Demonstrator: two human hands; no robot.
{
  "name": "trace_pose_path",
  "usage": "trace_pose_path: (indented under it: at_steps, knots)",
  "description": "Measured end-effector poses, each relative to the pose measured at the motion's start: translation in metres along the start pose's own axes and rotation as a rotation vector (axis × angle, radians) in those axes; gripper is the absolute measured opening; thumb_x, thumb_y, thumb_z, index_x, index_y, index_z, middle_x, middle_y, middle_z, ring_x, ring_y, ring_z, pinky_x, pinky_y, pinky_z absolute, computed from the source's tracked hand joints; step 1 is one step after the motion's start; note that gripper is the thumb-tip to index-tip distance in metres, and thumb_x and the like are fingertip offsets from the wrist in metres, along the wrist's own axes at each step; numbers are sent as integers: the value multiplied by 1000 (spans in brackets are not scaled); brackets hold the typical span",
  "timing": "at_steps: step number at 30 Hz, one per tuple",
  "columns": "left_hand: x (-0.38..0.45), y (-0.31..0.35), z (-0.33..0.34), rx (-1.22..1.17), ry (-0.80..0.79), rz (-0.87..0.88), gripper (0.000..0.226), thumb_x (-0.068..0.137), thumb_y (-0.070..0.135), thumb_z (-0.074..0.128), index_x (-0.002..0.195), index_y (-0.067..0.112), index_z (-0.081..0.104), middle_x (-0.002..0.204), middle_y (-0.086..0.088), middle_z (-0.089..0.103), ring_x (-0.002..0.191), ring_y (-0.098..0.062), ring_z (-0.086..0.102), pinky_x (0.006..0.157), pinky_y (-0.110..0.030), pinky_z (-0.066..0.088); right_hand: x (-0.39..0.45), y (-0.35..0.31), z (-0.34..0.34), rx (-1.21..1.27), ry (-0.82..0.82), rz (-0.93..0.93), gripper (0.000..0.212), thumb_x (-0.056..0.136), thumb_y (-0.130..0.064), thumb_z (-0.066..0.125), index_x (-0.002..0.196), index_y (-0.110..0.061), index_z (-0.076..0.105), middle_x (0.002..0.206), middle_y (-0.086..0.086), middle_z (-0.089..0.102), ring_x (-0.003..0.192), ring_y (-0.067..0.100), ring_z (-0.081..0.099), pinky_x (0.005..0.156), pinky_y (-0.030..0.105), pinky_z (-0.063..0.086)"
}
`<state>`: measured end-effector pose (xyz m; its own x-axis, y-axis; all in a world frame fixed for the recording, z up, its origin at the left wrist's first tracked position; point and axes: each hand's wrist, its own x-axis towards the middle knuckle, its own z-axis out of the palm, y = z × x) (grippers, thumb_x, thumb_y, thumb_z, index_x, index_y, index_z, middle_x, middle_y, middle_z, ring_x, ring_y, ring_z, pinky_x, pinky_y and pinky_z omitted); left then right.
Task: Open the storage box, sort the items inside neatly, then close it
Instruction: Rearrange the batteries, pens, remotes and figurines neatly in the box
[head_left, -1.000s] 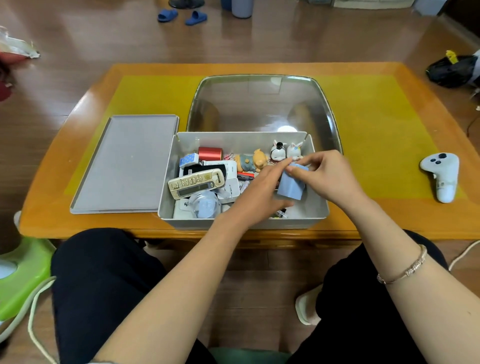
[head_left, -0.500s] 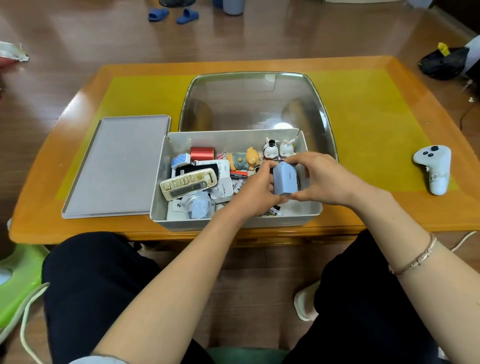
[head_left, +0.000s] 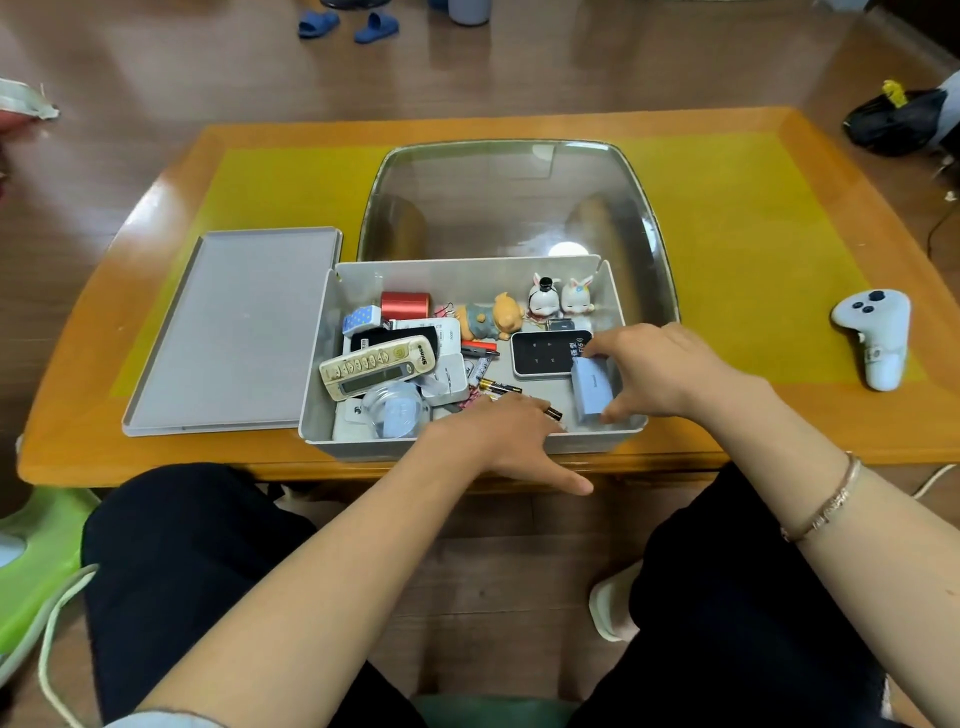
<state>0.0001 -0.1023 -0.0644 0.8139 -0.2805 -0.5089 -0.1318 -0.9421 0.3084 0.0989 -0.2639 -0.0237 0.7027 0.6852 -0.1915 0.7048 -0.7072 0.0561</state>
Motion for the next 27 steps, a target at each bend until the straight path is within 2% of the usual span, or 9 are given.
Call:
trace_pose_path:
  at_steps: [8,11,14,17,20,21,23,25,27]
  knots:
    - [1,3,-3,126,-19,-147,91,75,85,37,139,22,49,159,-1,19,143,-29,20,110,-56,19,4,-1,17,-128,-131,-27,51,69,-45,72,116,-31,57,113,-5,63,106,22,58,74,35,30]
    - [-1,4,-4,132,37,-142,81,78,78,44,135,21,52,154,-4,31,138,-29,29,106,-51,28,3,6,12,19,-134,-44,66,67,-48,78,126,-32,54,124,-6,60,115,21,55,79,33,38]
    - [-2,5,-4,89,170,-58,73,79,69,56,131,18,48,139,-4,47,126,-26,41,99,-45,37,-4,14,8,262,24,-57,66,74,-37,78,133,-27,50,132,-3,51,113,20,55,90,34,45]
    - [0,12,-4,27,206,18,80,81,61,61,143,19,34,144,-5,44,130,-26,39,103,-44,34,-12,12,14,364,237,39,66,84,-21,69,141,-25,36,135,-1,39,82,19,57,78,34,48]
    - [6,23,-3,45,179,48,82,85,58,58,149,19,25,145,-7,44,131,-27,39,105,-45,31,-13,5,26,440,265,183,66,92,-18,56,148,-16,21,140,10,39,105,29,57,88,40,48]
    - [7,26,-3,57,166,56,80,86,57,57,149,20,24,144,-7,45,131,-28,40,104,-46,31,-13,3,29,463,254,209,64,94,-17,52,149,-14,20,136,13,45,108,30,56,88,39,47]
    - [10,28,-2,71,137,67,77,89,55,53,150,21,22,142,-8,47,130,-28,41,103,-47,32,-12,-1,35,497,262,223,60,96,-15,48,149,-12,19,116,16,60,89,27,58,74,33,44]
    - [11,30,-1,76,136,67,74,91,51,52,151,20,21,139,-11,50,127,-29,44,100,-45,34,-11,-4,38,501,289,228,59,96,-11,46,149,-11,20,98,16,64,70,21,49,63,30,37]
    - [13,32,-2,77,148,59,72,92,49,51,151,19,22,133,-14,53,122,-30,48,96,-42,37,-10,-4,39,486,297,240,59,96,-10,44,149,-10,19,91,15,62,67,21,45,61,31,34]
